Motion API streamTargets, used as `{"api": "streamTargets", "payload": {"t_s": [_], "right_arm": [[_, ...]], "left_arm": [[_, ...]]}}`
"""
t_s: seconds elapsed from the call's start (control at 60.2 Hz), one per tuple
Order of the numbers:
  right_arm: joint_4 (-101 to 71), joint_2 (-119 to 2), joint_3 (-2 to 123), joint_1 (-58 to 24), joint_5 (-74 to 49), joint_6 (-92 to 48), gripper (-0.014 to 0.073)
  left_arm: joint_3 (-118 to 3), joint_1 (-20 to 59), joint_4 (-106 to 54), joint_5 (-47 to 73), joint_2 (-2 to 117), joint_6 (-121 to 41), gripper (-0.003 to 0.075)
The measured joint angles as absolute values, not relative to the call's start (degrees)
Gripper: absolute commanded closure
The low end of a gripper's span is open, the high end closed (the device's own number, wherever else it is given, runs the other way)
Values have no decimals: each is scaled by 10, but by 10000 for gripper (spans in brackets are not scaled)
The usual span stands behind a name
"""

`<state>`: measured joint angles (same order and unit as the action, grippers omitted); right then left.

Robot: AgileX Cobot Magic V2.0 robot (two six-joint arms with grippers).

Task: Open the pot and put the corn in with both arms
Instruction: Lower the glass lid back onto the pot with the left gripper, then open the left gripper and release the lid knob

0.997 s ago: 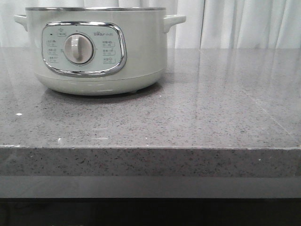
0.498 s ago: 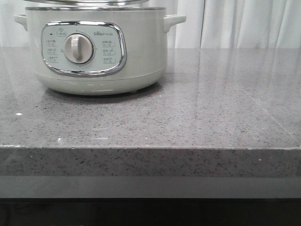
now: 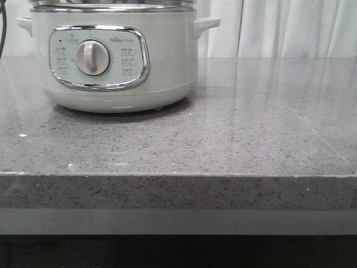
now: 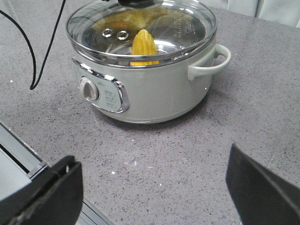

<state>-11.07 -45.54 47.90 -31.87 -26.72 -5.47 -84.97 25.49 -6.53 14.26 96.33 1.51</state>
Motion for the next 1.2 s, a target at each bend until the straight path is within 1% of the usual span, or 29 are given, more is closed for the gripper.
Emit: {"api": "streamTargets", "payload": {"t_s": [0.166, 0.249, 0.349, 0.366, 0.449, 0.498, 0.681, 0.864, 1.013, 1.196], "right_arm": [[-111, -455, 479, -319, -267, -55, -40], [-111, -455, 479, -319, -267, -55, -40], [-111, -455, 479, -319, -267, -55, -40], [-111, -455, 479, -319, -267, -55, -40], [-111, -455, 479, -319, -267, -55, -40], [-111, -455, 479, -319, -267, -55, -40], [-111, -455, 479, -319, -267, -55, -40], [-111, -455, 479, -319, -267, -55, -40], [-111, -455, 479, -319, -267, -55, -40], [-111, -455, 479, -319, -267, -55, -40]], "left_arm": [[-850, 256, -50, 143, 964, 15, 490], [-850, 256, -41, 145, 964, 15, 460], [-851, 256, -38, 145, 964, 15, 370], [-851, 256, -38, 145, 964, 15, 335], [-851, 256, -34, 145, 964, 15, 238], [-852, 256, -33, 140, 965, 15, 217], [-855, 256, -32, 125, 965, 15, 217], [-855, 256, -32, 140, 951, 15, 218], [-855, 256, -32, 188, 892, 15, 219], [-855, 256, -20, 296, 808, 12, 219]]}}
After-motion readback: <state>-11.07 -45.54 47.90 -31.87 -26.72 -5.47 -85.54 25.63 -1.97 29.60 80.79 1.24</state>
